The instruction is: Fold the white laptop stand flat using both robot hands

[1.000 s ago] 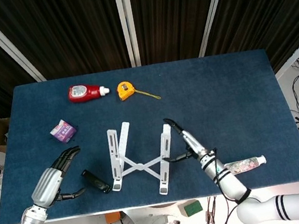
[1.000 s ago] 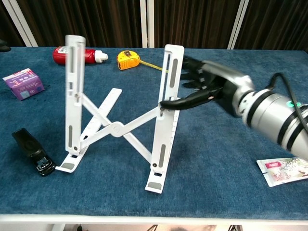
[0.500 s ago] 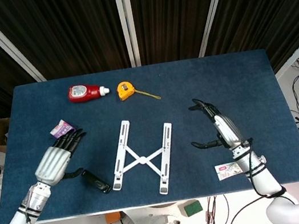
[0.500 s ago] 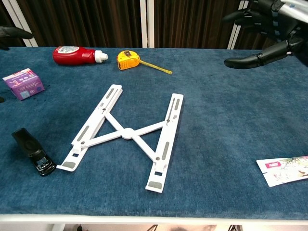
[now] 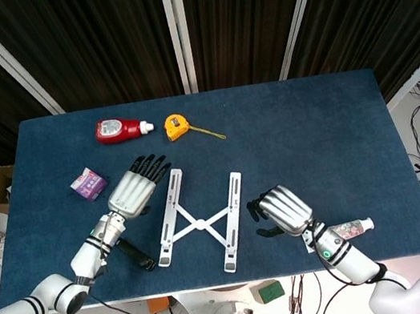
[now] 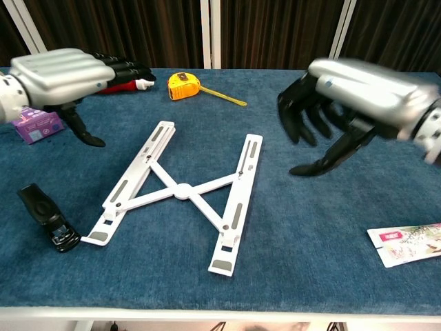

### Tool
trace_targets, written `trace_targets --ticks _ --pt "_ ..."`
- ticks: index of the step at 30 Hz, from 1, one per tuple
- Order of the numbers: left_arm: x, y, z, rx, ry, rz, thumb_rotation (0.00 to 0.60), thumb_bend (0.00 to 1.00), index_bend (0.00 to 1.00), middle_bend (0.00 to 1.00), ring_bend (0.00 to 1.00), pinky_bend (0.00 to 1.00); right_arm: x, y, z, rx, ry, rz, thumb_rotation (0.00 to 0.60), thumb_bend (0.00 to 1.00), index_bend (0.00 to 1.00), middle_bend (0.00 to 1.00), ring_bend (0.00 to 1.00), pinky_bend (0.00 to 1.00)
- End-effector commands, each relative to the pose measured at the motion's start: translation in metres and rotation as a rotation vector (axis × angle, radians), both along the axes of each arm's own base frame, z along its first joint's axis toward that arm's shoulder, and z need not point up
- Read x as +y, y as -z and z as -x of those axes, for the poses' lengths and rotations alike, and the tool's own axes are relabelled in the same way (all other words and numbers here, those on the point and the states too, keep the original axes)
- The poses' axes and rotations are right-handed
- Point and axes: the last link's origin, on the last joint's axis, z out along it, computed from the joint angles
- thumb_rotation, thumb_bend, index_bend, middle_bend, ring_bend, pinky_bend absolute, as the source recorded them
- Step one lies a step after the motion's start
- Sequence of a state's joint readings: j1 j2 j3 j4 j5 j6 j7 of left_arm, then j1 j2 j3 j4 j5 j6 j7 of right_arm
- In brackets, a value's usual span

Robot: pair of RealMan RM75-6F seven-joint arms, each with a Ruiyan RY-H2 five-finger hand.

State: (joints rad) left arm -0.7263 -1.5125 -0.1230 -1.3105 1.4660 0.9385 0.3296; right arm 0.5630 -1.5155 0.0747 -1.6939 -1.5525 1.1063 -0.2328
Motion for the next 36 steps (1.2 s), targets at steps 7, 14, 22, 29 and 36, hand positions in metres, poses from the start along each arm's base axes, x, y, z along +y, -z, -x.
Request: trace_targets --ticks 7,14,22,29,36 --pt "0.016 0.024 -0.002 0.029 -0.020 0.001 0.600 0.05 0.00 0.00 0.00 0.11 0.001 0.053 -0.003 0.131 -0.113 0.013 0.600 0.00 0.75 0.81 0.78 0.91" --pt "0.020 0.033 0.001 -0.009 -0.069 0.029 0.600 0.05 0.00 0.00 0.00 0.10 -0.007 0.073 -0.002 0.153 -0.122 0.034 0.600 0.00 0.76 0.81 0.79 0.92" --pt "0.021 0.041 0.003 -0.041 -0.090 0.055 0.600 0.04 0.00 0.00 0.00 0.10 -0.011 0.084 0.006 0.174 -0.115 0.040 0.600 0.00 0.76 0.81 0.79 0.92" --pt "0.020 0.047 0.002 -0.076 -0.110 0.080 0.600 0.04 0.00 0.00 0.00 0.10 -0.016 0.094 0.002 0.154 -0.129 0.062 0.600 0.00 0.77 0.81 0.79 0.92" --pt "0.018 0.057 0.000 -0.119 -0.141 0.120 0.600 0.05 0.00 0.00 0.00 0.10 -0.020 0.100 0.000 0.148 -0.147 0.079 0.600 0.00 0.77 0.81 0.79 0.92"
